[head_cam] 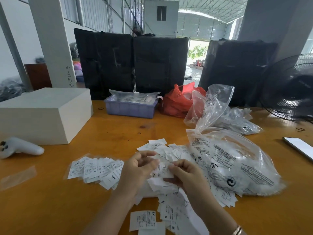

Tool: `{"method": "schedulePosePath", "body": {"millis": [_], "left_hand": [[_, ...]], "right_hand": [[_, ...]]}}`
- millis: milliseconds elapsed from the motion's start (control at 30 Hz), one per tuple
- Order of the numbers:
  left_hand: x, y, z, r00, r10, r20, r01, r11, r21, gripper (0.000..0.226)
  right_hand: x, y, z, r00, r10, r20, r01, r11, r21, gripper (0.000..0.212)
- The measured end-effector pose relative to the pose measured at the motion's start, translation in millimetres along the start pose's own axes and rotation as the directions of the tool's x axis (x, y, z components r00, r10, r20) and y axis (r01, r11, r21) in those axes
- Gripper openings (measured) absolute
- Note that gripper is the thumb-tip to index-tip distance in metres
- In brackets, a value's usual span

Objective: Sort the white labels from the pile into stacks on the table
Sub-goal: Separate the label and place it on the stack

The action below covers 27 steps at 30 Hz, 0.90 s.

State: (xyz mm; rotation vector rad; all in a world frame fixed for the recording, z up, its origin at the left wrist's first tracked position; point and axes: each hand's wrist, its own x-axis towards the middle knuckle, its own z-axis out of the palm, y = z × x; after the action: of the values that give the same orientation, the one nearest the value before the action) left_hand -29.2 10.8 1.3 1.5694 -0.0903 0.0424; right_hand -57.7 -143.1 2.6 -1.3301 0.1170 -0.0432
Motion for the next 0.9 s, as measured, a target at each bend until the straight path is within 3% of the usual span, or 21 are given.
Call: {"method": "schedulePosePath", "body": {"millis": [100, 300, 500, 667, 900], "left_hand": [[-2.5, -3.2, 4.9, 0.999, 0.021, 0.028, -0.022, 0.999, 0.039, 0.018], [0.4, 0.9, -1.1, 0.995, 0.002, 0.097, -0.005, 1.000, 0.025, 0.019], [-2.8, 0.6, 0.9, 0.997, 0.005, 0.082, -0.011, 0.997, 0.072, 0.025], [-2.5, 2.2, 0.2, 0.998, -0.005, 0.058, 0.003, 1.000, 0.030, 0.027], [-3.9, 1.3, 1.0, 0.997, 0.002, 0.073, -0.009, 0.996, 0.093, 0.029]], "right_hand": [[-2.6, 2.1, 7.1, 1.000, 0.002, -0.008, -0.001, 1.000, 0.014, 0.009], [-0.9, 4.2, 4.7, 0.986, -0.004, -0.165, 0.016, 0.997, 0.071, 0.008], [-4.3, 9.8, 12.1, 0.994, -0.009, -0.113, 0.004, 0.999, -0.039, 0.011], [-4.0, 5.0, 7.7, 0.998, 0.057, -0.015, -0.054, 0.991, 0.126, 0.015], [-4.3, 8.1, 7.9, 1.000, 0.030, 0.009, -0.030, 0.996, 0.089, 0.015]]}}
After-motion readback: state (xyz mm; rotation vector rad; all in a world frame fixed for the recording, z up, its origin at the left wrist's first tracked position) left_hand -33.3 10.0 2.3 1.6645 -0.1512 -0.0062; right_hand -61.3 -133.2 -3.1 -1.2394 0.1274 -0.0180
